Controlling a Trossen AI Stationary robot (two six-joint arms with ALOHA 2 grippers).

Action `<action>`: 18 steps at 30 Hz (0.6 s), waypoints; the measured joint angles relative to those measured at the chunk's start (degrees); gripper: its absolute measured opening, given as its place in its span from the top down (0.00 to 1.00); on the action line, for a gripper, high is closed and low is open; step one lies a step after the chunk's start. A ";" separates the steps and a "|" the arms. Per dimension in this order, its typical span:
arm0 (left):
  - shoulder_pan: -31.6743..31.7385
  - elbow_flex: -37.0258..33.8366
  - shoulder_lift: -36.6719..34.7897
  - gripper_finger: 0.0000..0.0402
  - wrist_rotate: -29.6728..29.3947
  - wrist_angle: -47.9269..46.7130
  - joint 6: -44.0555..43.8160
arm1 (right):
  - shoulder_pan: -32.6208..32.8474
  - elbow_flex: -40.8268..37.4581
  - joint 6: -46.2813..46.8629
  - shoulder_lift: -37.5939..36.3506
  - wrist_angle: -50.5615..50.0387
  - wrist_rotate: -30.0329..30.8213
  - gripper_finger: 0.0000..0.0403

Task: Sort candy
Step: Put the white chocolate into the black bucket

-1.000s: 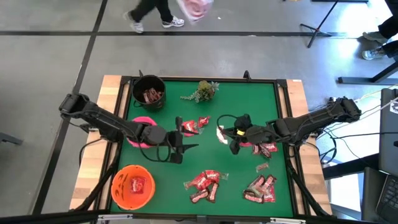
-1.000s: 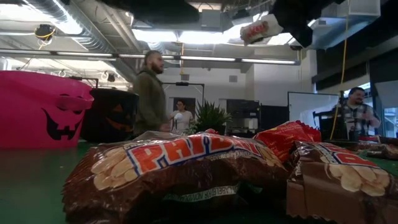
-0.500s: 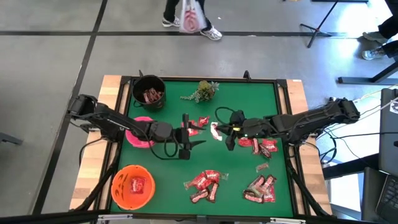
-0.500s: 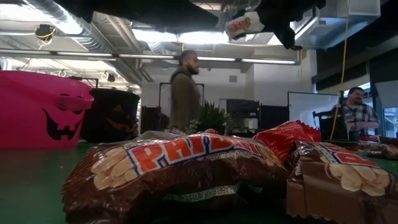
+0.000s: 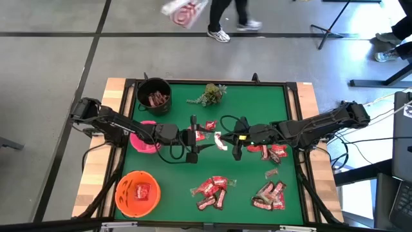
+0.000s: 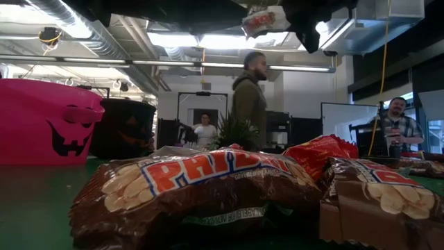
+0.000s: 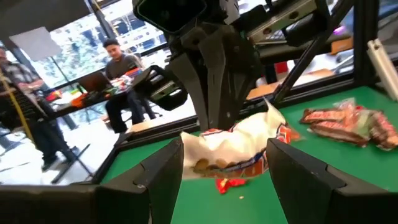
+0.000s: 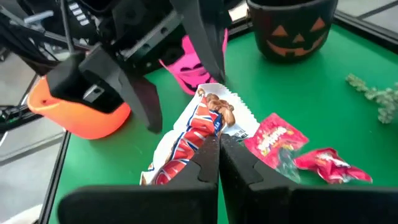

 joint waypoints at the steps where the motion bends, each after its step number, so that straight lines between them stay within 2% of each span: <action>1: 0.01 0.00 0.00 0.46 0.58 0.08 -0.39 | -0.14 0.03 -0.08 0.11 0.12 -0.02 0.99; 8: -0.05 0.00 -0.02 0.48 3.57 -0.01 -1.52 | -0.66 -0.04 -1.51 0.18 1.98 -2.02 0.99; 18: 0.95 0.00 -0.04 0.62 2.55 -0.08 -1.81 | -0.70 -0.04 -1.55 0.18 2.84 -2.12 0.99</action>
